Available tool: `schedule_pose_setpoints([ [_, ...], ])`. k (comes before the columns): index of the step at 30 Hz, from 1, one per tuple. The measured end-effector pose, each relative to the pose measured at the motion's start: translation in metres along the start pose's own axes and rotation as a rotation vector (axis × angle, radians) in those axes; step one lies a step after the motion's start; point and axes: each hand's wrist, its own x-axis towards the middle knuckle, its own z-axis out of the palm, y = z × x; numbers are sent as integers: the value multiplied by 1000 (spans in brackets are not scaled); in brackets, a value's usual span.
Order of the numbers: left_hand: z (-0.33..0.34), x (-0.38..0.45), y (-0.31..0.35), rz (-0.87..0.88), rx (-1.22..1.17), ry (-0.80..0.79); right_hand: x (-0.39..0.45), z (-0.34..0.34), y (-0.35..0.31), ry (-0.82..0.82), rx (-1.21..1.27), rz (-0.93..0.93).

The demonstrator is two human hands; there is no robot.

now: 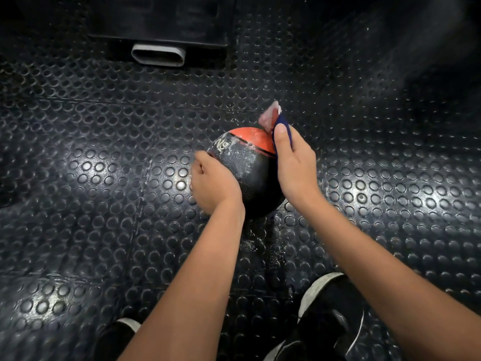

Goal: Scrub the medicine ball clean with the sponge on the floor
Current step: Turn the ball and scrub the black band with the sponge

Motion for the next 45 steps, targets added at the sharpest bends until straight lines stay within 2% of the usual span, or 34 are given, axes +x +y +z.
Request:
schedule_pose_setpoints([
  [2,0,-1,-5,29,12,20,3,-1,-5,-43,-70,-104],
  [4,1,0,-7,42,25,20,13,-1,2,-71,-103,-82],
  [5,2,0,-8,50,30,19,20,-3,10,-73,-74,-4],
  [9,5,3,-7,74,70,10,42,-15,40,-106,222,496],
  [11,7,3,-9,115,90,7,46,-19,47,-141,246,624],
  [13,6,1,-9,155,85,3,48,-18,42,-157,176,552],
  [16,1,0,-11,157,53,-6,42,-14,29,-138,129,315],
  [18,-1,2,-13,152,37,-24,37,-13,33,-145,80,231],
  [22,-3,1,-14,187,48,-46,44,-18,52,-170,24,449],
  [24,-2,0,-13,189,61,-38,50,-20,45,-193,-24,465],
  [28,-3,4,-6,143,65,-58,40,-17,14,-168,29,211],
  [30,-6,8,-5,126,65,-85,32,-11,17,-168,-21,96],
  [32,-8,9,-5,127,66,-107,30,-9,27,-142,44,144],
  [36,-6,2,-3,164,103,-122,47,-17,43,-174,158,484],
  [38,-3,0,0,170,128,-124,54,-15,45,-195,135,523],
  [42,-7,11,-2,173,103,-143,43,-7,21,-115,43,293],
  [44,-11,16,-6,184,73,-156,32,-6,15,-131,7,122],
  [45,-13,17,-8,186,63,-170,28,-5,21,-156,1,92],
])
